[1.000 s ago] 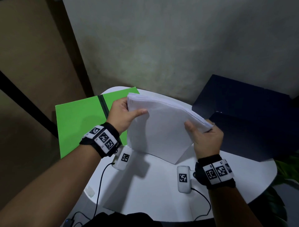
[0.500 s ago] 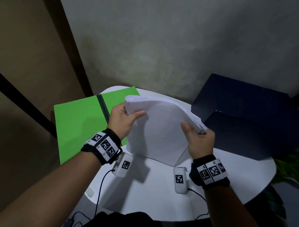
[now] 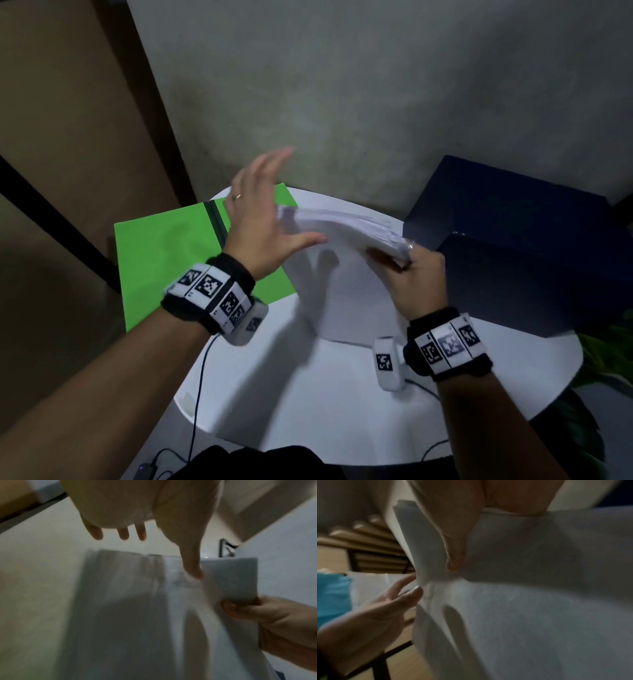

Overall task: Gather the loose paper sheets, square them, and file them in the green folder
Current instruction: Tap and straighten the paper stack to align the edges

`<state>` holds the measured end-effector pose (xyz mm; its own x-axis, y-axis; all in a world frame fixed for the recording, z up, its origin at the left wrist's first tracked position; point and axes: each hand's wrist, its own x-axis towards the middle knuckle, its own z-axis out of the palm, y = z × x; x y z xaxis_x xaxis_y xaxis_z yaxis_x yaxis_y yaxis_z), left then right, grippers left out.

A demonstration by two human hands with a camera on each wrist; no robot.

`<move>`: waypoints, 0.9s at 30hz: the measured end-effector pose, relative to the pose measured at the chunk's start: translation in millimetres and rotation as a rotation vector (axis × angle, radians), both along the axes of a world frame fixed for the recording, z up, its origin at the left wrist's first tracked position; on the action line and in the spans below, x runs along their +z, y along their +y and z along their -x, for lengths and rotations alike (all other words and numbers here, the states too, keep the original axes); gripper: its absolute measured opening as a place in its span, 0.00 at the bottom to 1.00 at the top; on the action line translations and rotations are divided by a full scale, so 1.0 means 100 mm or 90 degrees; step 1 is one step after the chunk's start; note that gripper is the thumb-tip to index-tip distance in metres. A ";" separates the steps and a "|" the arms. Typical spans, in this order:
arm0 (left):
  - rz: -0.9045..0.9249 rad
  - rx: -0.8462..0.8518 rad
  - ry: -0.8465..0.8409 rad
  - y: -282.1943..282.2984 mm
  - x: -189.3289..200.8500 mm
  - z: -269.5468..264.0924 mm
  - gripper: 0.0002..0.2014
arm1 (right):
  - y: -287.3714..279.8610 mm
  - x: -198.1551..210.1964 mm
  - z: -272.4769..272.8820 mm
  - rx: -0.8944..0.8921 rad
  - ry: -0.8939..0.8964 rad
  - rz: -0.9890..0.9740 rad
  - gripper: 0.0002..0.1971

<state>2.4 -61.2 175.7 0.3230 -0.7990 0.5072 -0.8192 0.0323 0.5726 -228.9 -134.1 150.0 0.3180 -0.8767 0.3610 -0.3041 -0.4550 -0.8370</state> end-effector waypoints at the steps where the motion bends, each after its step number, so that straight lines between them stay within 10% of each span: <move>1: -0.053 -0.028 -0.115 -0.03 0.13 0.03 0.44 | -0.02 0.10 -0.04 0.046 0.049 0.074 0.05; 4: -0.150 -0.130 -0.186 -0.08 0.31 0.13 0.13 | -0.09 0.29 -0.18 0.081 0.068 0.145 0.07; 7: -0.100 -0.081 -0.067 -0.01 0.23 0.01 0.10 | -0.06 0.12 -0.19 -0.162 0.076 0.100 0.31; 10: -0.027 -0.009 0.216 0.10 0.16 -0.20 0.06 | 0.01 -0.27 -0.07 -0.429 0.092 -0.082 0.56; 14: 0.087 0.006 0.552 0.18 0.04 -0.33 0.10 | 0.00 -0.61 -0.02 -0.283 -0.246 -0.508 0.65; 19: 0.149 -0.101 0.793 0.16 -0.19 -0.28 0.20 | -0.03 -0.40 -0.22 -0.036 -0.621 -0.683 0.54; 27: -0.102 0.007 0.949 0.19 -0.95 -0.19 0.24 | 0.05 0.00 -0.19 -0.144 -0.593 -0.443 0.22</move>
<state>21.8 -42.6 80.3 0.4565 -0.8071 -0.3745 0.5040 -0.1123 0.8564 -210.1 -128.8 150.5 -0.0030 -0.9787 -0.2051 0.5388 0.1712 -0.8249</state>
